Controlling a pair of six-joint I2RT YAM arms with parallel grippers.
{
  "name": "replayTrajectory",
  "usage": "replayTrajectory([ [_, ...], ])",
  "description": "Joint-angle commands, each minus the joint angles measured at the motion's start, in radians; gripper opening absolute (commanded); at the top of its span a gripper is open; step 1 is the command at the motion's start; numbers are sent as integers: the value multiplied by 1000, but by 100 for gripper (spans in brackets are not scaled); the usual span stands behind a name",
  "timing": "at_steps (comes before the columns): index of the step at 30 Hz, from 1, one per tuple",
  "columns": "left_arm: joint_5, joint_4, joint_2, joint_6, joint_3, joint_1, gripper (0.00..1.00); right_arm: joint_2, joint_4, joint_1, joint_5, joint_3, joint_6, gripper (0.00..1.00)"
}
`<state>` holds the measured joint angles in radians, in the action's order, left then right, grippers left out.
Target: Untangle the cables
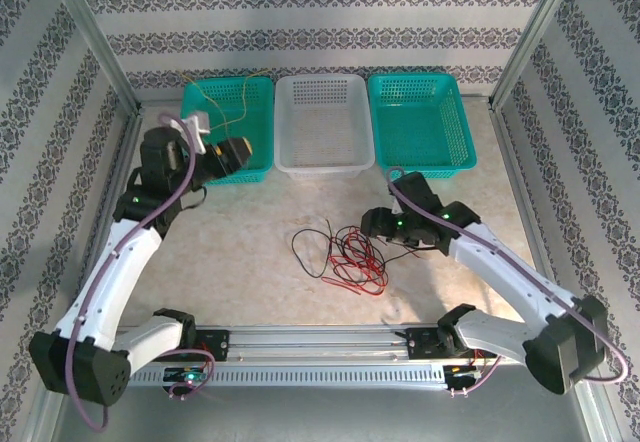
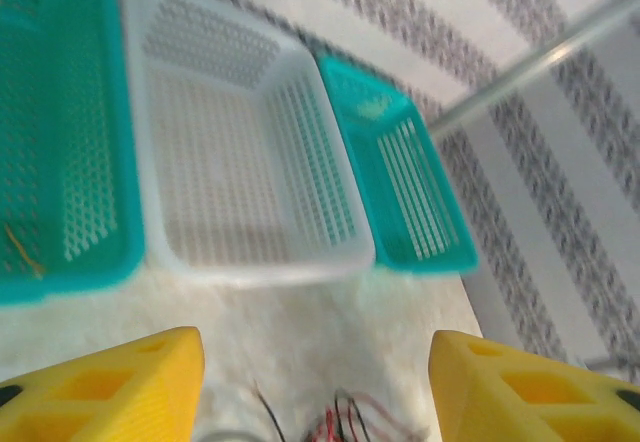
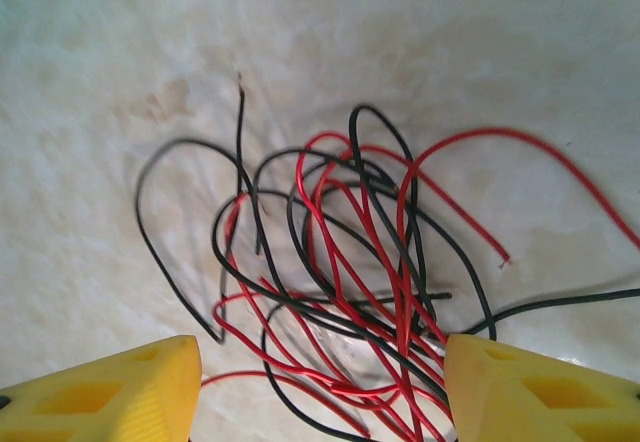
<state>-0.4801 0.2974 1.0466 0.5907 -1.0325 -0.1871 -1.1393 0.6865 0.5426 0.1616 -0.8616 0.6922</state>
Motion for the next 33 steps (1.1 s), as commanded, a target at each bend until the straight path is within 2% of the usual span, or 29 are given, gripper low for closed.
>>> replayTrajectory([
  [1, -31, 111, -44, -72, 70, -68, 63, -66, 50, 40, -48, -27, -55, 65],
  [6, 32, 171, -47, -64, 159, -188, 64, -149, 61, 89, -72, -30, -80, 63],
  [9, 51, 207, -33, -59, 179, -223, 60, -180, 68, 104, -102, -31, -97, 60],
  [11, 40, 191, -42, -42, 194, -227, 58, -203, 75, 105, -114, -28, -105, 58],
  [15, 38, 161, -54, -17, 203, -227, 54, -240, 115, 102, -143, -26, -118, 46],
  [27, 23, 150, -40, -17, 183, -227, 45, -201, 85, 94, -131, 82, -109, 45],
  [30, 24, 145, -36, -13, 181, -227, 44, -209, 55, 82, -110, 96, -108, 38],
  [33, 27, 143, -32, -12, 182, -227, 43, -214, 38, 80, -87, 99, -108, 42],
])
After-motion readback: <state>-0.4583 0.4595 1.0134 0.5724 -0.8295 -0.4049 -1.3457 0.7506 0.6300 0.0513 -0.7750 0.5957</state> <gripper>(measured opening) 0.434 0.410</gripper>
